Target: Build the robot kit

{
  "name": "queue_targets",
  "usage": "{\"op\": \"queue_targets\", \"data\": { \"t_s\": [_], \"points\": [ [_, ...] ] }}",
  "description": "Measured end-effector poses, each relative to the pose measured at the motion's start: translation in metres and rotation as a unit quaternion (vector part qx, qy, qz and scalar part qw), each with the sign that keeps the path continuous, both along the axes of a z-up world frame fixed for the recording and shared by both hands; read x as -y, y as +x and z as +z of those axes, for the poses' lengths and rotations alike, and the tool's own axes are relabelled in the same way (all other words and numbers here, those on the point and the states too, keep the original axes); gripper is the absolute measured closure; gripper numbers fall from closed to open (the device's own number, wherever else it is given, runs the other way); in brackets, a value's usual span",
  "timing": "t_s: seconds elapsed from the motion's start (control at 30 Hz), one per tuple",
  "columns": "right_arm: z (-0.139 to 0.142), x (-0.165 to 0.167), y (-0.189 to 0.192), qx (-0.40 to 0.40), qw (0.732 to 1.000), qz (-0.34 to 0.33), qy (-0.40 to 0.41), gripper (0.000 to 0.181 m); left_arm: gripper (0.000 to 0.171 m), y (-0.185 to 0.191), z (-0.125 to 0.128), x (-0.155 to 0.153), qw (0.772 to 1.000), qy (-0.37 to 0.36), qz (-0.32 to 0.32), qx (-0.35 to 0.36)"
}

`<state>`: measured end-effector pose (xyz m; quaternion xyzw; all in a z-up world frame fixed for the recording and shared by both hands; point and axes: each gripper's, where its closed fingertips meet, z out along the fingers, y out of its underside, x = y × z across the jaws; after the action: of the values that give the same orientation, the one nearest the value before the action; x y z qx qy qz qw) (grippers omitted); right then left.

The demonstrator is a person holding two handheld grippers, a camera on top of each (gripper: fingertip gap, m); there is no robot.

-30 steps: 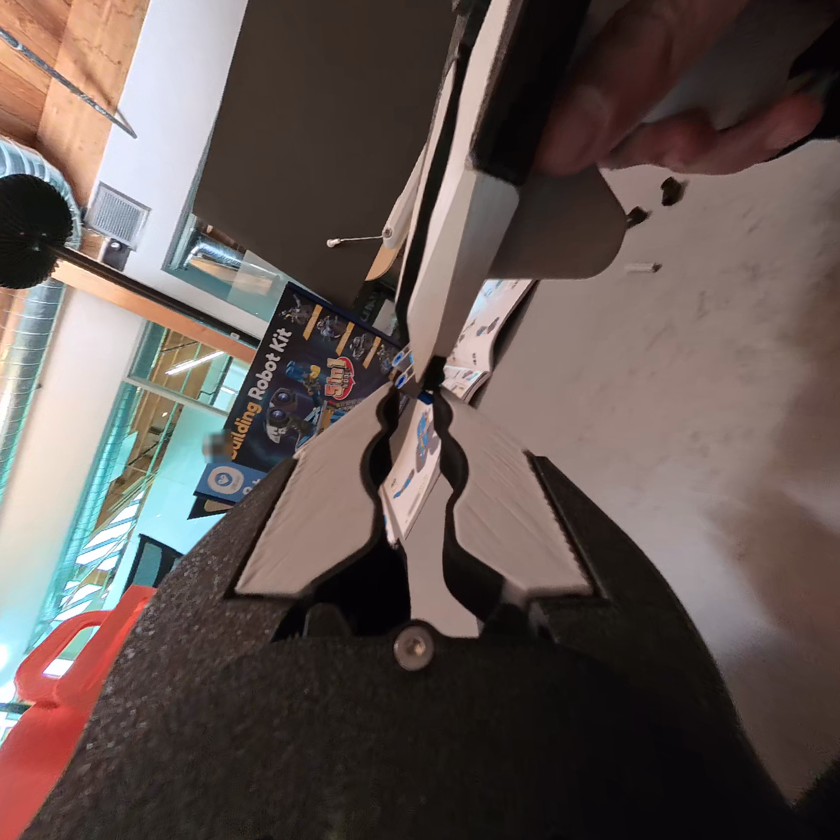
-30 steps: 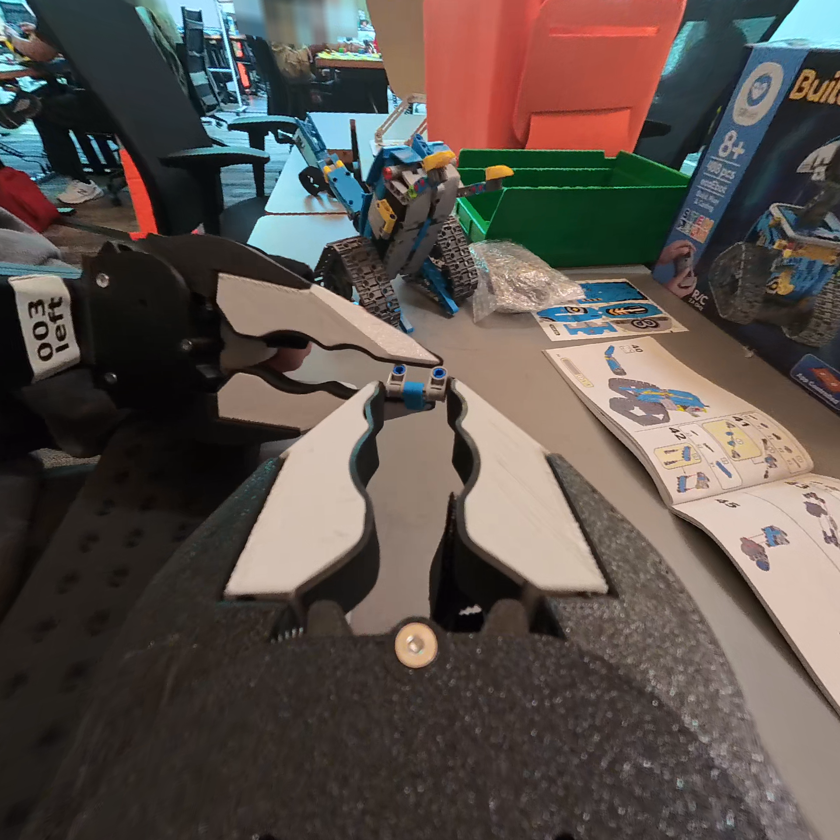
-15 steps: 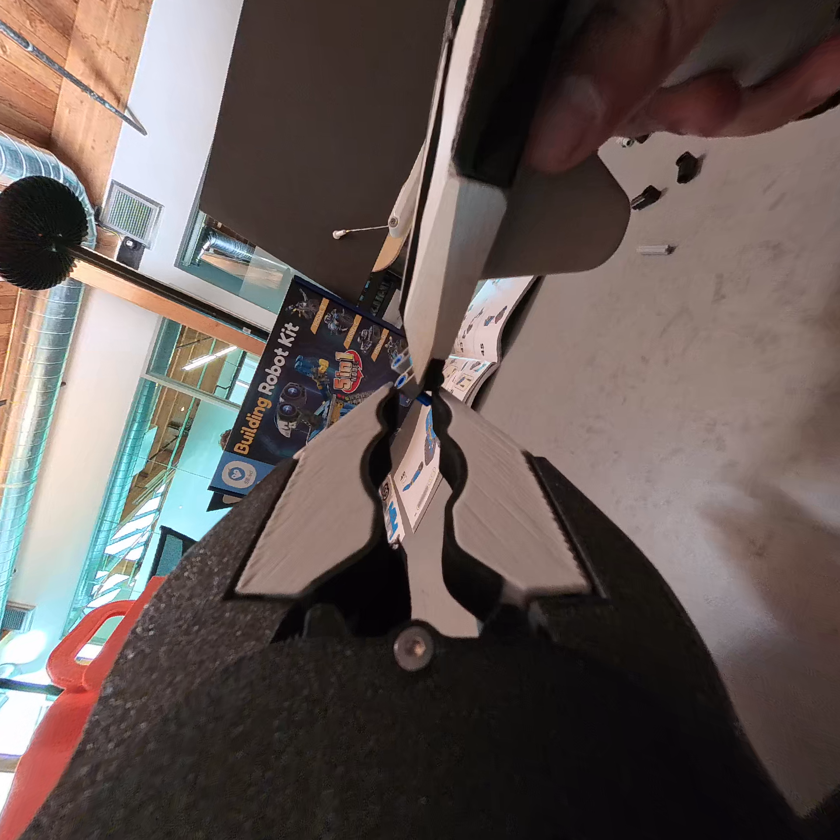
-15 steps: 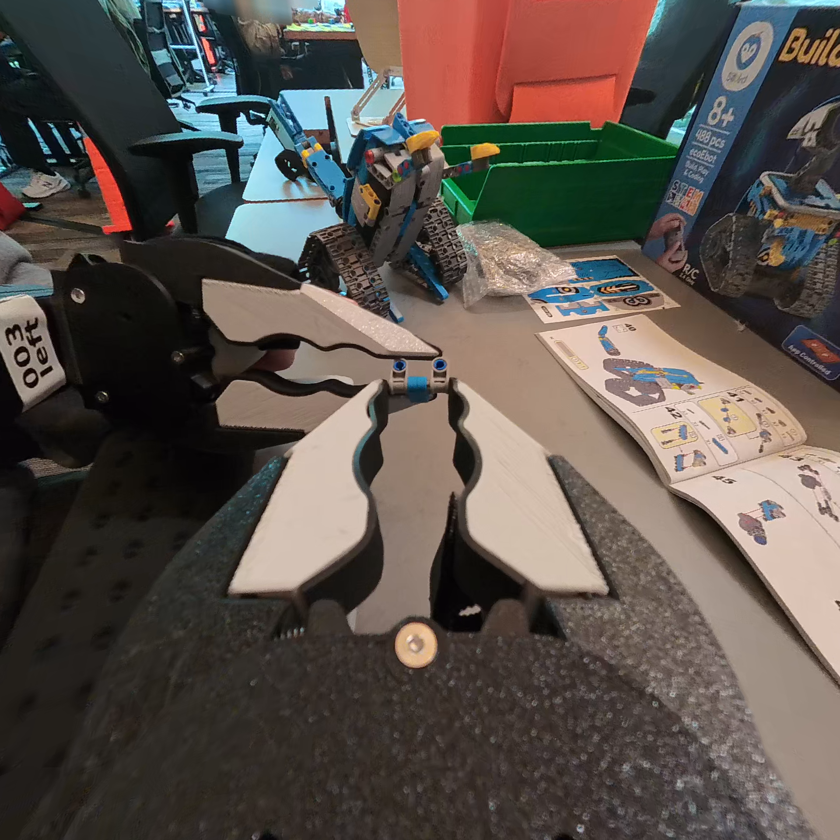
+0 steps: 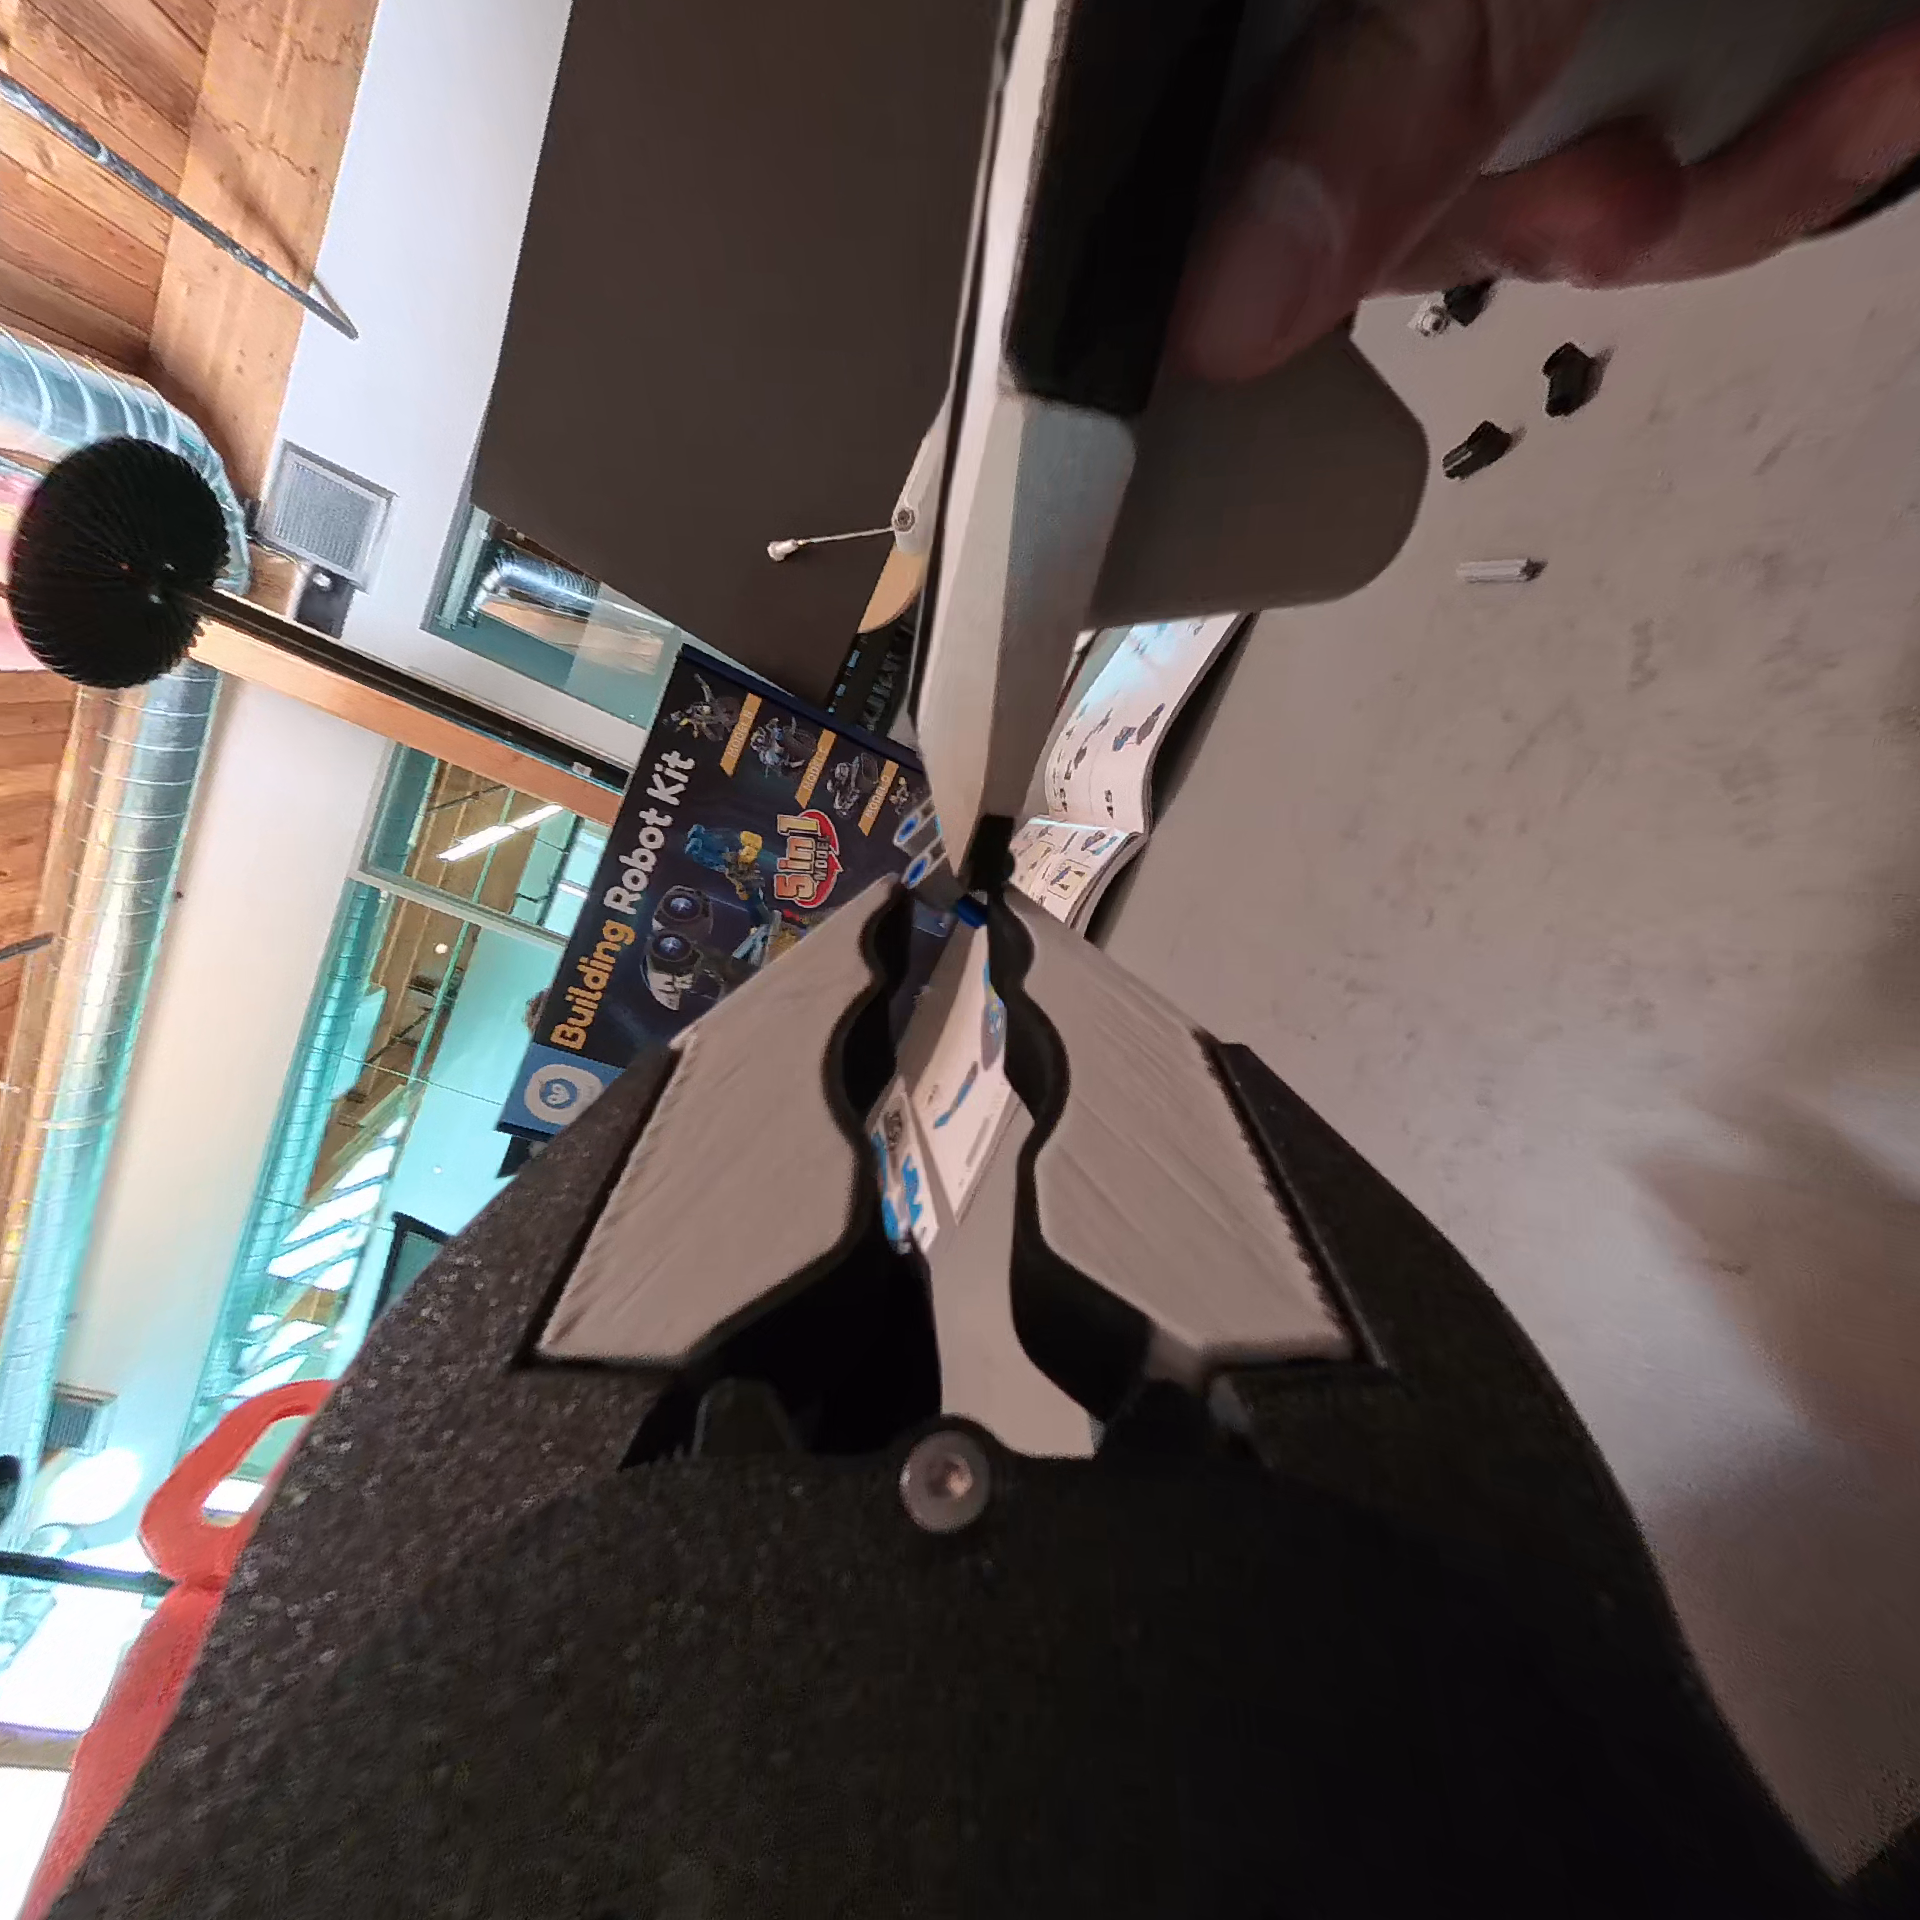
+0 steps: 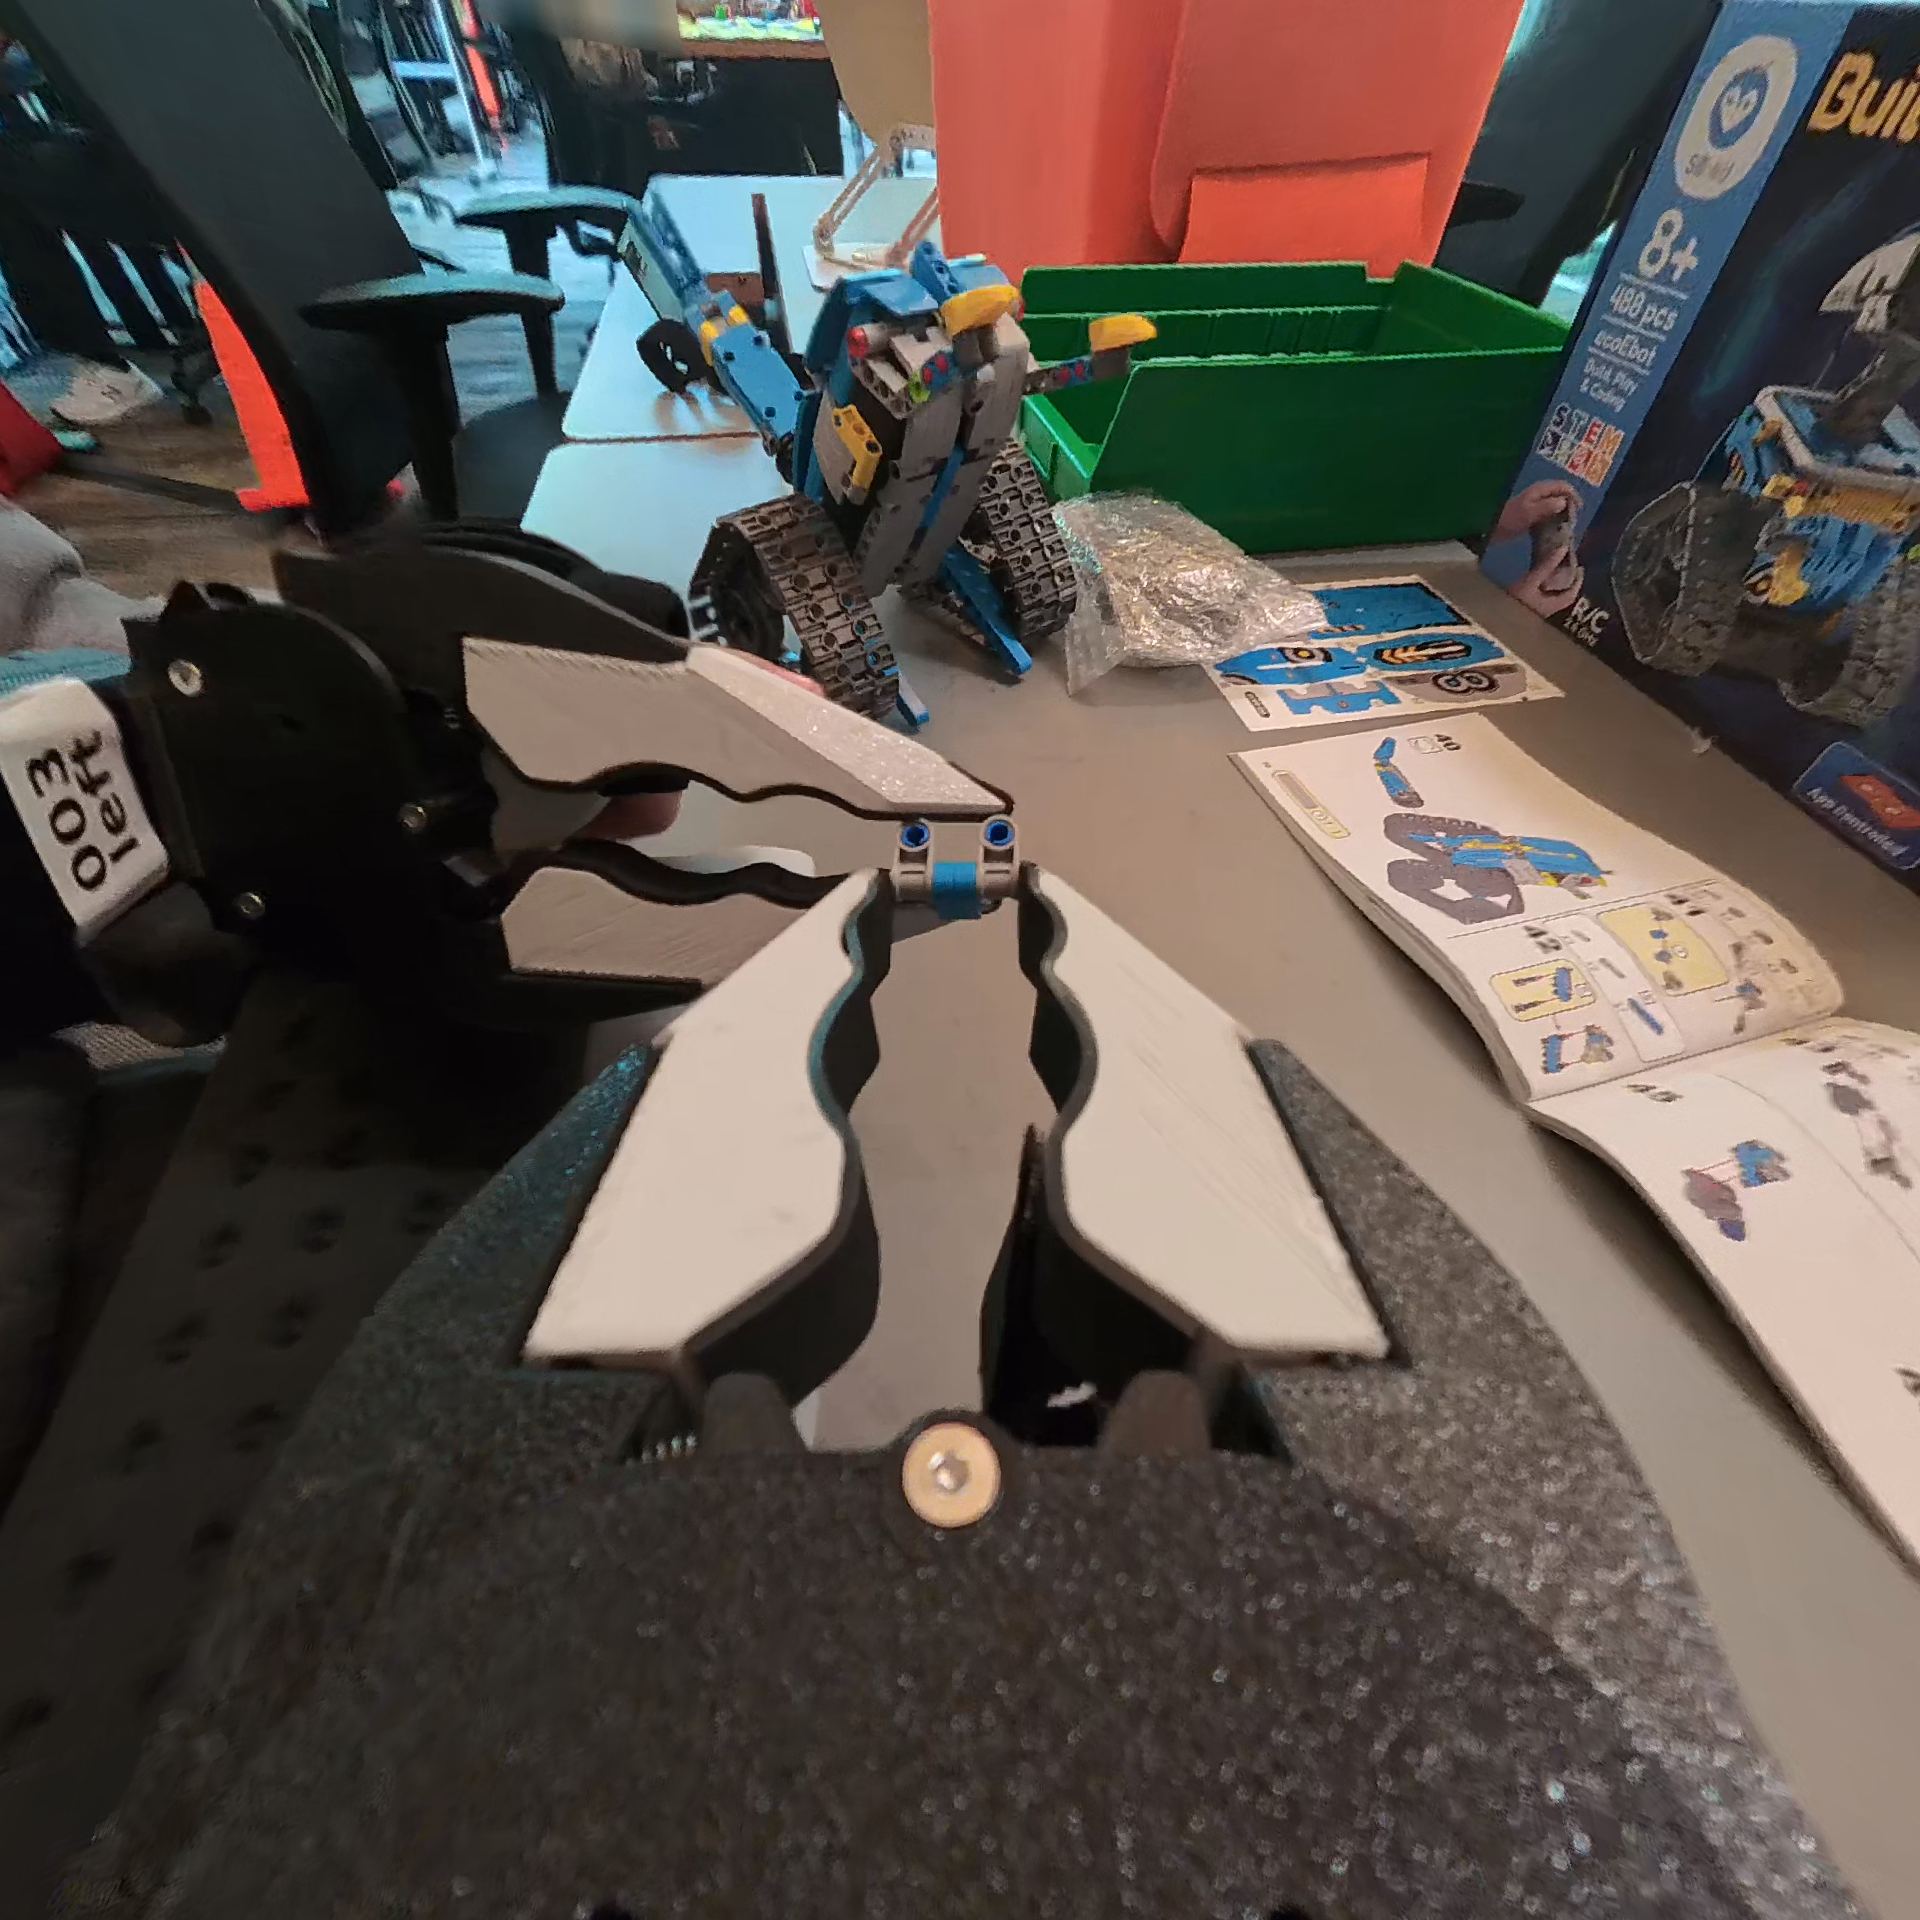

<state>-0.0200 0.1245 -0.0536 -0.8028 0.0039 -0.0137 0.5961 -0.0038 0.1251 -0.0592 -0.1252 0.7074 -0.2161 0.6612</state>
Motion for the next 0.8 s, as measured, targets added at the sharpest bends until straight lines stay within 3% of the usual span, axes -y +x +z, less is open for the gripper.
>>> {"op": "queue_targets", "data": {
  "t_s": [0.13,0.23,0.3,0.43,0.53,0.6,0.67,0.8],
  "points": [
    [-0.001,-0.003,0.006,-0.050,0.998,0.011,0.025,0.156,0.165,0.004,-0.003,-0.006,0.994,-0.094,-0.025,-0.057],
    [0.003,0.002,0.011,-0.084,0.995,0.022,0.045,0.137,0.169,0.007,-0.003,-0.013,0.978,-0.177,-0.046,-0.097],
    [0.001,0.005,0.016,-0.104,0.993,0.020,0.043,0.142,0.169,0.008,-0.001,-0.015,0.968,-0.216,-0.059,-0.114],
    [-0.001,0.006,0.020,-0.107,0.993,0.015,0.041,0.145,0.170,-0.008,0.000,0.010,0.919,-0.297,-0.183,-0.184],
    [0.004,0.009,0.012,-0.093,0.993,0.048,0.050,0.148,0.170,-0.009,0.000,0.011,0.876,-0.365,-0.215,-0.232],
    [0.011,0.012,0.006,-0.083,0.992,0.069,0.059,0.148,0.170,-0.008,0.001,0.008,0.861,-0.391,-0.218,-0.242],
    [0.014,0.013,0.004,-0.072,0.993,0.074,0.065,0.148,0.169,-0.003,-0.003,0.003,0.868,-0.387,-0.196,-0.242],
    [0.006,0.005,0.011,-0.055,0.996,0.031,0.055,0.148,0.169,0.008,-0.015,-0.003,0.904,-0.336,-0.133,-0.229]
  ]
}}
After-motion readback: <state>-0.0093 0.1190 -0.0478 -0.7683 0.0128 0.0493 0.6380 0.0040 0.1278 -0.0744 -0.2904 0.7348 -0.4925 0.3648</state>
